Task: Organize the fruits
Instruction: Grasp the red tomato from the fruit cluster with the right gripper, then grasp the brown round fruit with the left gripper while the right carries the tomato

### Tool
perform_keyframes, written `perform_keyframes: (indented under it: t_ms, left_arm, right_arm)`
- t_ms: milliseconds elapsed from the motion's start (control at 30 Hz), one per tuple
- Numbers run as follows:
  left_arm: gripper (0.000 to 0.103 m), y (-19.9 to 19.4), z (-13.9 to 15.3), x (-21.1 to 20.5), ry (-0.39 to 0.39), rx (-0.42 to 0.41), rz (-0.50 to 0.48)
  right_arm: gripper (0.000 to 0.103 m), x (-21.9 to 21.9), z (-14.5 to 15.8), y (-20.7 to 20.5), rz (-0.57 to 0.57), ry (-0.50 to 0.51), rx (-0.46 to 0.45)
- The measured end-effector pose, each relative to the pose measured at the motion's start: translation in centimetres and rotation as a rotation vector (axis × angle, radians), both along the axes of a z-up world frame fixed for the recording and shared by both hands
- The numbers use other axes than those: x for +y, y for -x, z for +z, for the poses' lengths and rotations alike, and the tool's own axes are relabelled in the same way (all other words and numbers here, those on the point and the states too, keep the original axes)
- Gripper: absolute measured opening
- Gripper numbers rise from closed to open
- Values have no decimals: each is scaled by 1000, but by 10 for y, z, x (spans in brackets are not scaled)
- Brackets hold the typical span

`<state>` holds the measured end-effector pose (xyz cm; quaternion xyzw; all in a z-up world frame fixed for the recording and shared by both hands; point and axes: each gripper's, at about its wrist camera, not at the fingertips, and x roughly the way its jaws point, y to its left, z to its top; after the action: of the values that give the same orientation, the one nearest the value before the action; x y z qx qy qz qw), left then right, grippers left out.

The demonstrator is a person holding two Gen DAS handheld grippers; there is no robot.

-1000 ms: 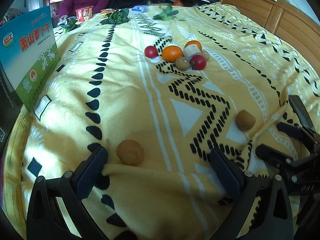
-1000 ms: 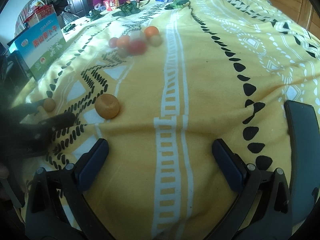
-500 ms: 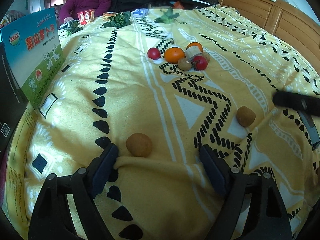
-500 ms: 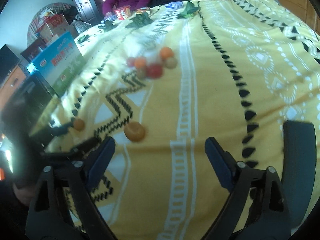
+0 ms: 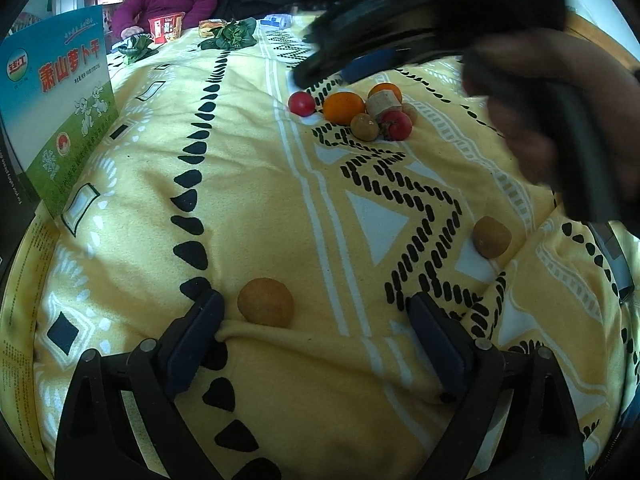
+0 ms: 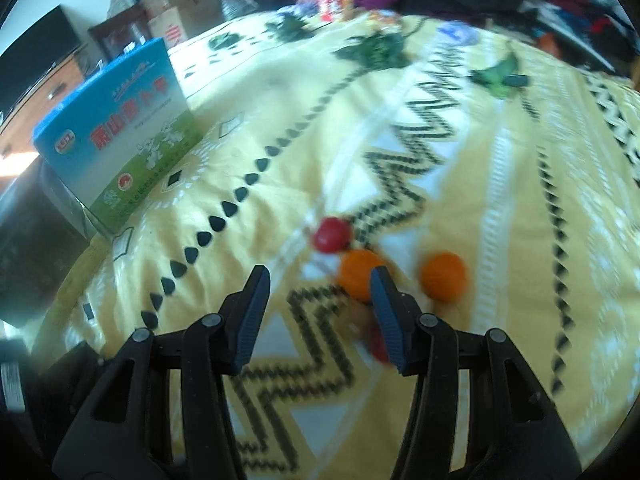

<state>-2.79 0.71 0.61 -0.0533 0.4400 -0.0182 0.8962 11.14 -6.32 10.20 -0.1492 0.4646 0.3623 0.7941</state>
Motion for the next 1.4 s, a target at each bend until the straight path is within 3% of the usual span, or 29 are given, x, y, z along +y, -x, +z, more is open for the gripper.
perform_keyframes:
  t_ms: [133,333,533,667,867,1000,1100,1200,1267,1333,1400]
  left_arm:
    - [95,-1,-1,0,8,0,-1]
    - [97,-1,-1,1,18,0,-6]
    - [97,-2,-1,1,14,2,-6]
    - [98,-3,-1,-1,4,6,-6]
    - [98,-4,1,-3,-1,8,-5]
    - [98,2,16,-4,8,-41,6]
    - [98,6,35,-17,17,-115,-14]
    - [96,-4,39,-39,58,-103,-94]
    - [89,-12,37,-54,43,-90,-144]
    - [75,-23,32,-65,39,-44,-163]
    - [70,-32,30,-68,79,-18,-162]
  right_arm:
    - [43,25,-26,-14,-20,105,-27]
    - [42,29,-36,-26,-67,152,-50]
    - [27,25,-31,-33,-88,139,-50]
    - [26,10,-5,-21,-107,38,-52]
    - [26,-58,73,39,-161,-162,-128]
    - [26,-117,93,83,-262,-162,-177]
    - [26,-150,80,110,-327,-155,-134]
    - [26,-161,54,130,-351,-126,-85]
    - [26,-169,38,139,-366,-126,-43]
    - [26,-173,29,143,-378,-128,-18]
    - [26,-178,26,147,-385,-143,-8]
